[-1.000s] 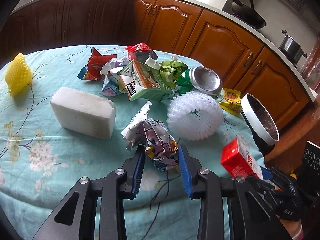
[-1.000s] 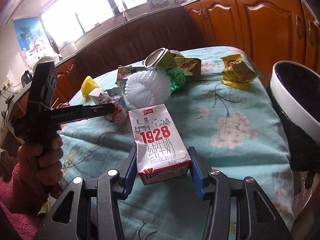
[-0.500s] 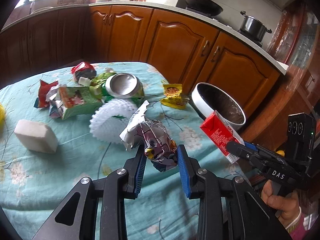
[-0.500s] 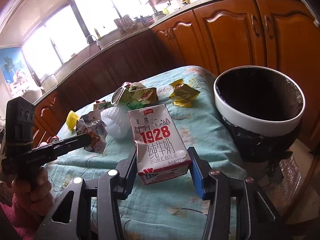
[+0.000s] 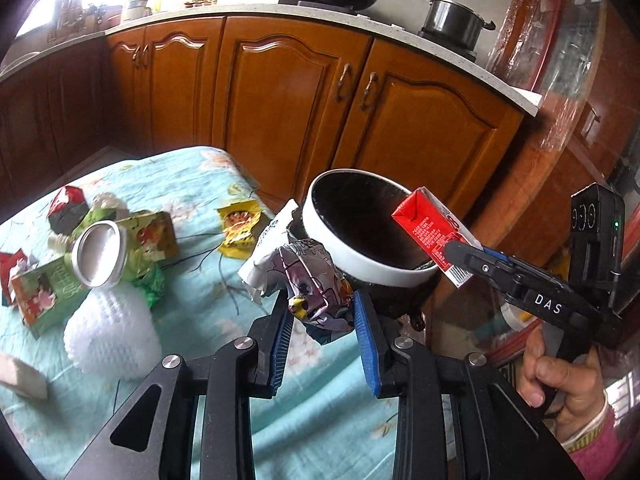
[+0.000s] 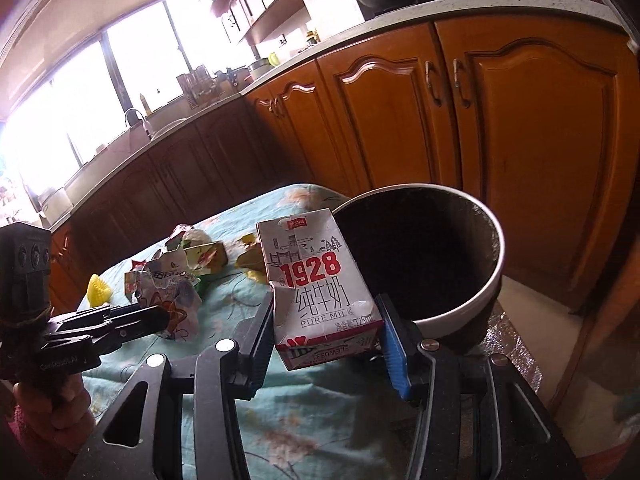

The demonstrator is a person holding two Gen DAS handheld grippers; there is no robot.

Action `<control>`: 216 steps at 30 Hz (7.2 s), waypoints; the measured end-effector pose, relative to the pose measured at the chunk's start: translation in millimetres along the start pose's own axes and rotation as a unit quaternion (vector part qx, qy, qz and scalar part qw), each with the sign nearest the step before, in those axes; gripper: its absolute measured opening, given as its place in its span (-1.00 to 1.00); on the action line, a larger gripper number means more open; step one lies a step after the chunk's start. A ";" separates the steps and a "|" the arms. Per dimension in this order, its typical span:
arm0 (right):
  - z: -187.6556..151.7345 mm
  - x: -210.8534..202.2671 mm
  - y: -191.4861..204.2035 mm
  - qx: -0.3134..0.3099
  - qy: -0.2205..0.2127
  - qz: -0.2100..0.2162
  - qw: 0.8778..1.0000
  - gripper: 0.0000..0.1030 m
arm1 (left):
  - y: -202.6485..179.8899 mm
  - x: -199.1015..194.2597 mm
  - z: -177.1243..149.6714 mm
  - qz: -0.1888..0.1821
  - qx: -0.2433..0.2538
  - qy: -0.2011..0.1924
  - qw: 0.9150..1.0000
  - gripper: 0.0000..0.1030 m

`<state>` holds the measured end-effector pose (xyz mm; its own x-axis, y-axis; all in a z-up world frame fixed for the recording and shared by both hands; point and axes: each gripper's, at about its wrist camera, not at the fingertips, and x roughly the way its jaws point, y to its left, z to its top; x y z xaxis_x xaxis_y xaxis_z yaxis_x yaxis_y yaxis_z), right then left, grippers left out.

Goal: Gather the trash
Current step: 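Carry both items over the black bin and open both tools to drop them, then move both tools back over the table toward the remaining trash, then grasp the white foam net with the left tool while the right tool grasps the yellow packet, then carry the foam net and yellow packet to the bin and release both, then move both tools back over the table toward the foam block and green can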

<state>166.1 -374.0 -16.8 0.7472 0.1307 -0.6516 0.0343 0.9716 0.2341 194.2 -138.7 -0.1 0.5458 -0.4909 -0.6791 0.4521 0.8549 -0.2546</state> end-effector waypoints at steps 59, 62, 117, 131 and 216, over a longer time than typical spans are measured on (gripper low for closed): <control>-12.9 6.6 18.3 0.037 -0.018 0.054 0.998 0.92 | 30.1 23.8 -29.8 0.039 -0.082 -0.002 0.996 0.35; -23.0 12.4 36.4 0.028 -0.014 0.065 0.997 0.92 | 41.6 2.3 -44.6 0.057 -0.097 -0.011 0.994 0.35; -14.2 67.0 98.2 -0.054 0.051 0.087 0.993 -0.99 | 76.7 -16.9 -45.7 0.092 -0.105 0.009 0.990 -0.78; -4.2 21.6 41.8 -0.010 0.012 0.056 0.998 -0.99 | 32.2 13.7 -9.0 0.060 -0.074 0.014 0.995 -0.78; -36.7 71.1 123.1 -0.073 0.064 0.128 0.987 0.56 | 109.7 -83.6 -88.1 0.176 -0.193 -0.020 0.965 0.27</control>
<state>199.1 -237.9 -60.8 0.6283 0.3902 -0.6731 -0.2476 0.9205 0.3024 136.0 10.9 -32.0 0.6483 -0.1585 -0.7447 -0.0583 0.9649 -0.2561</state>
